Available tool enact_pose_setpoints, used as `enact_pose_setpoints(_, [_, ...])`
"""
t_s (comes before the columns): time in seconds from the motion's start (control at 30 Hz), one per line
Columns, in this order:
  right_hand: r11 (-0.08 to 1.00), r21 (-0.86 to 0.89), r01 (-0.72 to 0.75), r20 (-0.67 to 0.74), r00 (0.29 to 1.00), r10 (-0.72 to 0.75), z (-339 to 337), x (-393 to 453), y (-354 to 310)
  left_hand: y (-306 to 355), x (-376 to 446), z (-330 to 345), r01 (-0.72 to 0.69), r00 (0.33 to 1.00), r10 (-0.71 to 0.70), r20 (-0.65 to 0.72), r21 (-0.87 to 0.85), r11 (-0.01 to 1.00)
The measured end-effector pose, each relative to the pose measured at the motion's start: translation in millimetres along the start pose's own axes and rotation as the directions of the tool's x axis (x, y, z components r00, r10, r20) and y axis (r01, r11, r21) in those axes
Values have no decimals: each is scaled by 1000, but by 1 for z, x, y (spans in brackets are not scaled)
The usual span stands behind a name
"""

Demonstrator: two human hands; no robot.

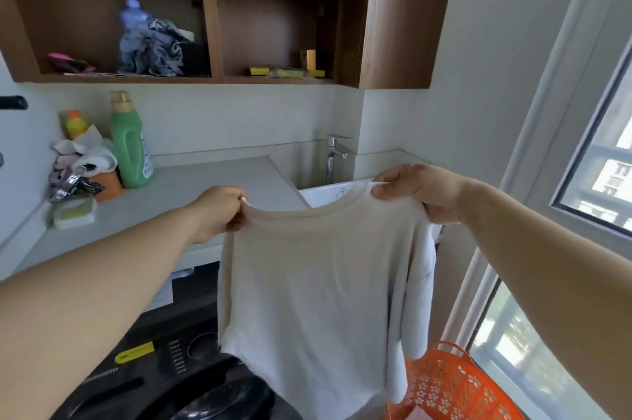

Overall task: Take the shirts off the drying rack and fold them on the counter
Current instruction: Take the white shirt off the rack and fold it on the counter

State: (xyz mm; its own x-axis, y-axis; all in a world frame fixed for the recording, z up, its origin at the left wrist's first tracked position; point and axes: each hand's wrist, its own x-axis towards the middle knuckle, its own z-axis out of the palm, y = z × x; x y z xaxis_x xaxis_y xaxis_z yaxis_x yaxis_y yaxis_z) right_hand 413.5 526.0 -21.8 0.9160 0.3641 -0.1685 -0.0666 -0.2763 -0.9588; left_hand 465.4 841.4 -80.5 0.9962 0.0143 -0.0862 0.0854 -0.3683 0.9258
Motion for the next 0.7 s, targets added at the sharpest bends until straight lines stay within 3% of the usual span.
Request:
enact_pose_setpoints(0.1, [1000, 6, 16, 160, 987, -17, 8, -9, -23, 17, -4, -5, -66, 996, 77, 42, -208, 976])
enact_pose_setpoints(0.17, [998, 2, 64, 185, 981, -63, 16, -4, -33, 32, -8, -1, -62, 987, 108, 119, -339, 939])
enact_pose_setpoints(0.3, [984, -58, 169, 42, 985, -166, 45, 22, -43, 56, -21, 20, -17, 940, 164, 298, -438, 899])
enact_pose_setpoints(0.47, [946, -180, 270, -198, 932, -304, 75, 55, -31, 59, -23, 34, -65, 961, 168, 219, -413, 908])
enact_pose_setpoints(0.57, [924, -274, 266, -283, 896, -342, 83, 68, -26, 57, -25, 32, 54, 950, 105, 295, -483, 874])
enact_pose_setpoints(0.7, [915, -334, 227, -361, 866, -346, 91, 80, -23, 52, -23, 22, 164, 866, 112, 487, -489, 857])
